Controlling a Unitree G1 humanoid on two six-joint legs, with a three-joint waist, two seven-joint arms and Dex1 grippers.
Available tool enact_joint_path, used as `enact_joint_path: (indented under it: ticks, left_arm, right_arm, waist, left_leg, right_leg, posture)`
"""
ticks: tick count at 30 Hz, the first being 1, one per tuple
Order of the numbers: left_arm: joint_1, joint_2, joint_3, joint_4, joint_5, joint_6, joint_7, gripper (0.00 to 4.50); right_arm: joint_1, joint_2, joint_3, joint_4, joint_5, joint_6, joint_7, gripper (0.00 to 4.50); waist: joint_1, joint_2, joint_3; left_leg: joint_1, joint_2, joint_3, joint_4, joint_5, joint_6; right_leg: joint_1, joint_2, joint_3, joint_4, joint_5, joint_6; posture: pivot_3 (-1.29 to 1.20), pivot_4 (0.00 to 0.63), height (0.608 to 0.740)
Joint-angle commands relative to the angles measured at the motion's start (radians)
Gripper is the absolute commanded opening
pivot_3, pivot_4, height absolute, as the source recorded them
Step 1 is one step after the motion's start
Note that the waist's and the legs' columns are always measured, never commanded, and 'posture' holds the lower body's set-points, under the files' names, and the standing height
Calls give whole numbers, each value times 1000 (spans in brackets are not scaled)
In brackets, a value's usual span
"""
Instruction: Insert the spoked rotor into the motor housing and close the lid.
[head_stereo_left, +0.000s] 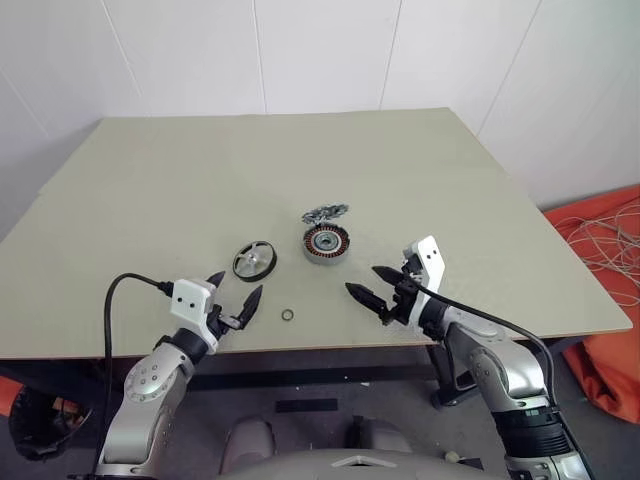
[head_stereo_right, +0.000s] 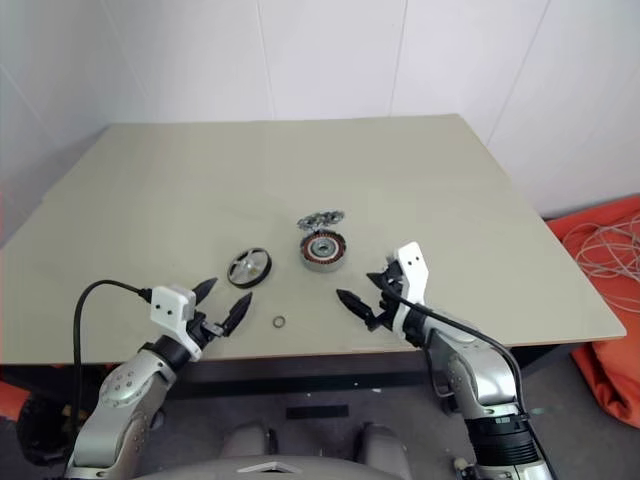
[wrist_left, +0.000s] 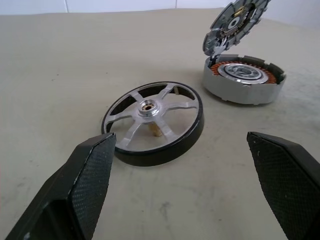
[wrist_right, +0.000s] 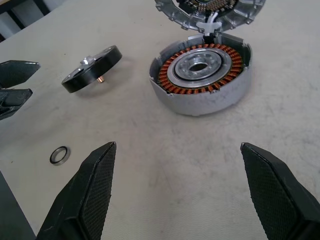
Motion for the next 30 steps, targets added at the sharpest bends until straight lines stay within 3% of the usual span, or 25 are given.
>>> enact_joint_path:
  ticks: [1, 10, 22, 30]
  left_arm:
    - [-5, 5, -5, -45, -7, 2, -5, 4462]
    - [11, 24, -17, -53, -25, 27, -43, 4462]
    - [41, 18, 3, -71, -23, 23, -17, 4462]
    - [73, 11, 14, -68, -26, 3, -11, 4462]
  right_arm:
    - [-23, -12, 17, -34, -8, -32, 27, 4500]
    - [-73, -26, 63, -27, -8, -4, 96, 4500]
    - [-262, 16, 206, 93, -145, 1, 74, 4500]
    - [-314, -33, 307, 91, -171, 20, 201, 4500]
  waist:
    - [0, 0, 0]
    - [-1, 0, 0]
    - [-2, 0, 0]
    - [-1, 0, 0]
  left_leg:
    - [0, 0, 0, 0, 0, 0]
    - [0, 0, 0, 0, 0, 0]
    - [0, 0, 0, 0, 0, 0]
    - [0, 0, 0, 1, 0, -1]
  right_leg:
    - [0, 0, 0, 0, 0, 0]
    - [0, 0, 0, 0, 0, 0]
    - [-1, 0, 0, 2, 3, -5]
    - [0, 0, 0, 3, 3, -5]
  posture:
    - [0, 0, 740]
    - [0, 0, 740]
    - [0, 0, 740]
    - [0, 0, 740]
